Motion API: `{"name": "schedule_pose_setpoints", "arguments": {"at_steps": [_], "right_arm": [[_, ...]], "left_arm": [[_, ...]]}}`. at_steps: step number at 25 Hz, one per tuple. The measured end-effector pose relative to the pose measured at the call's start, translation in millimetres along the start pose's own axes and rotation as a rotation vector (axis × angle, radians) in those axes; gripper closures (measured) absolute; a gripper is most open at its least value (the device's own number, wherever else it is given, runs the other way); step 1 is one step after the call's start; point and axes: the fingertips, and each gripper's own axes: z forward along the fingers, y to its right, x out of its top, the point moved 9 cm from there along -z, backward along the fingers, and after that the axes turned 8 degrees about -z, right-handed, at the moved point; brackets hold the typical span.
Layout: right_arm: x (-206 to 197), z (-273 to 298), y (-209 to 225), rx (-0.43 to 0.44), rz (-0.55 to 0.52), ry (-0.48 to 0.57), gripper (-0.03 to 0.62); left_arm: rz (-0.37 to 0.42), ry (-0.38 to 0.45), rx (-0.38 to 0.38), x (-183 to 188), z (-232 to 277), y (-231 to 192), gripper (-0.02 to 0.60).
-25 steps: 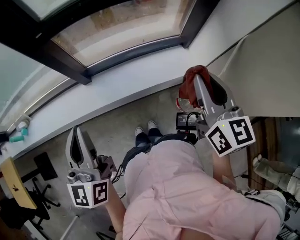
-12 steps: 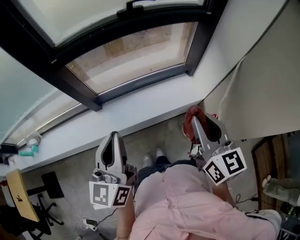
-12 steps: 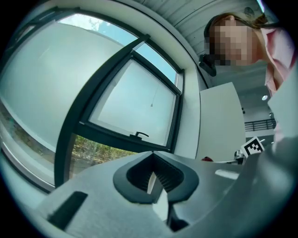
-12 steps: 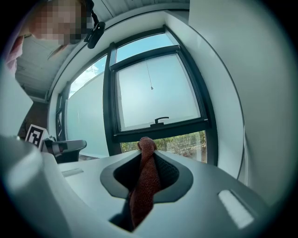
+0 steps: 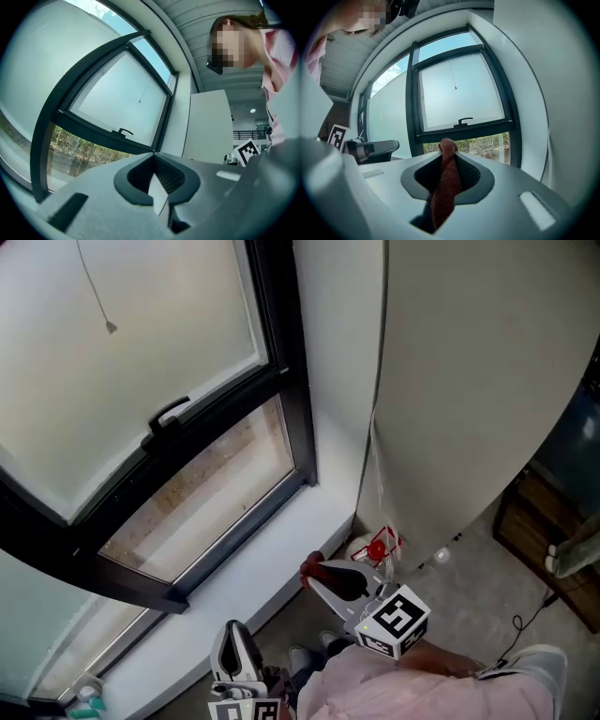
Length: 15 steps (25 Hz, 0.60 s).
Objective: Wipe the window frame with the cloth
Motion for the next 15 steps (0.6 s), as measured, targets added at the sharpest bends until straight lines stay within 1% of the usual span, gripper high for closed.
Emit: {"name": "schedule_pose_setpoints", "arguments": {"at_steps": [3,6,9,13,15], "right_arm": [[4.5,-2.9,0.2,-0.024,0.002,0.007,0.527],[5.2,9.7,-7.3,-0.031,0.008,-0.005,0.526],[9.6,35.7,-35.4,0.037,0.022,-0.014,0.526],[16.4,69.6,-84.4,0.140,0.016,-0.007,0.526],[16.8,85.1,-103.5,0.182,0.014,-0.008,0.526]], "left_arm": [[-0.012,0.012,-0.011,0.1,2.7,-2.6,0.584],[-0.052,-0.004,-0.007,-2.6,-2.8,-16.7,0.584],[-0.073,-0.029,0.002,4.6,-14.3,-32.6,0.584],[-0.049,-0.059,0.037,20.6,-36.9,-53.8,0.584],[-0.038,-0.051,0.065,30.0,-47.4,-68.1,0.584]]}}
